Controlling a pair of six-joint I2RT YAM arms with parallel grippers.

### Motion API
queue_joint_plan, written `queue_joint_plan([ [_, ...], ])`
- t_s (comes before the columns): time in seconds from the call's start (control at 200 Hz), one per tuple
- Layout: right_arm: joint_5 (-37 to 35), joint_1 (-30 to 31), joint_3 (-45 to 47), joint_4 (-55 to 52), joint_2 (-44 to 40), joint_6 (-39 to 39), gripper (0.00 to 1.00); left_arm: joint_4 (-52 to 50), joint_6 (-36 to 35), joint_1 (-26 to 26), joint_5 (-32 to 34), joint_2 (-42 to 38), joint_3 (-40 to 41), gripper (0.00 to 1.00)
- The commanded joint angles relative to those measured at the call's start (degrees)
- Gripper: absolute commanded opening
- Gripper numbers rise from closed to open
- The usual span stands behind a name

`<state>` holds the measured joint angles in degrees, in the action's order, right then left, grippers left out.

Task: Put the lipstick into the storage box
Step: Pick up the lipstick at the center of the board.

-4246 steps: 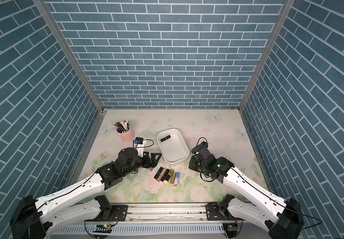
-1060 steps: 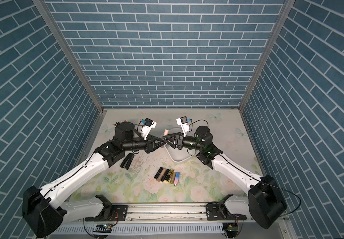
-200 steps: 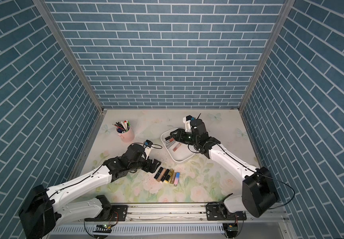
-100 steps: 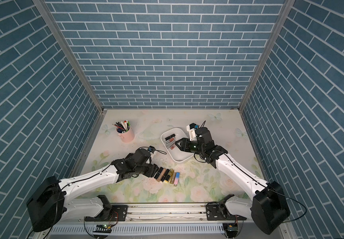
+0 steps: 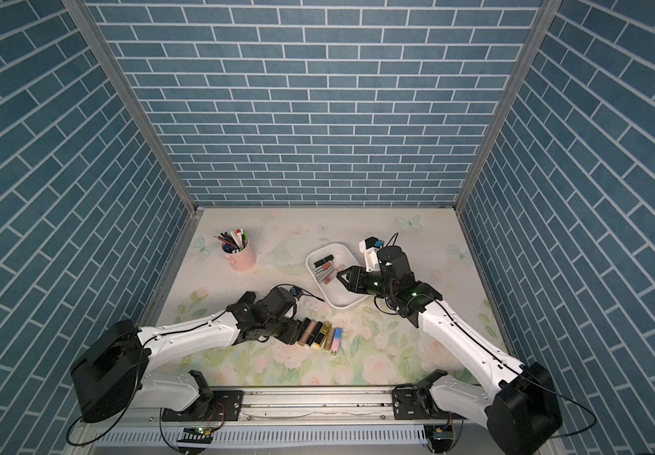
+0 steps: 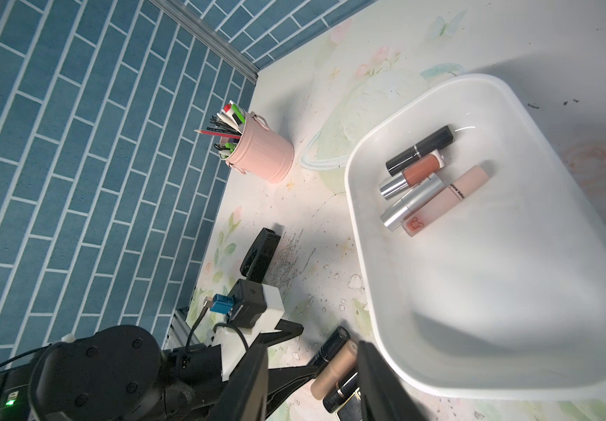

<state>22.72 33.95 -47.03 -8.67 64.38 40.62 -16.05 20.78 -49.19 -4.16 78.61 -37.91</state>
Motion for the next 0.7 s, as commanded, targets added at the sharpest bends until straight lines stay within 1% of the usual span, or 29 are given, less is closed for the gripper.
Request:
queue_joint_plan([
  [0.0,-0.65,-0.12,0.71,0.07,-0.94,-1.33,0.44,-1.15,-0.84,-0.38,-0.25,0.77,-1.19,0.57],
  [0.115,-0.57,-0.16,0.57,0.21,-0.72,-1.33,0.44,-2.12,-1.17,-0.38,0.72,1.61,-1.72,0.55],
  [0.38,-0.72,-0.21,0.6,0.39,-0.17,-1.33,0.44,-2.67,-1.25,-0.38,1.54,4.09,-2.08,0.53],
  [0.695,-0.15,-0.21,0.92,0.77,-0.45,-1.33,0.44,-2.89,-1.83,-0.38,2.41,6.9,-2.6,0.45],
])
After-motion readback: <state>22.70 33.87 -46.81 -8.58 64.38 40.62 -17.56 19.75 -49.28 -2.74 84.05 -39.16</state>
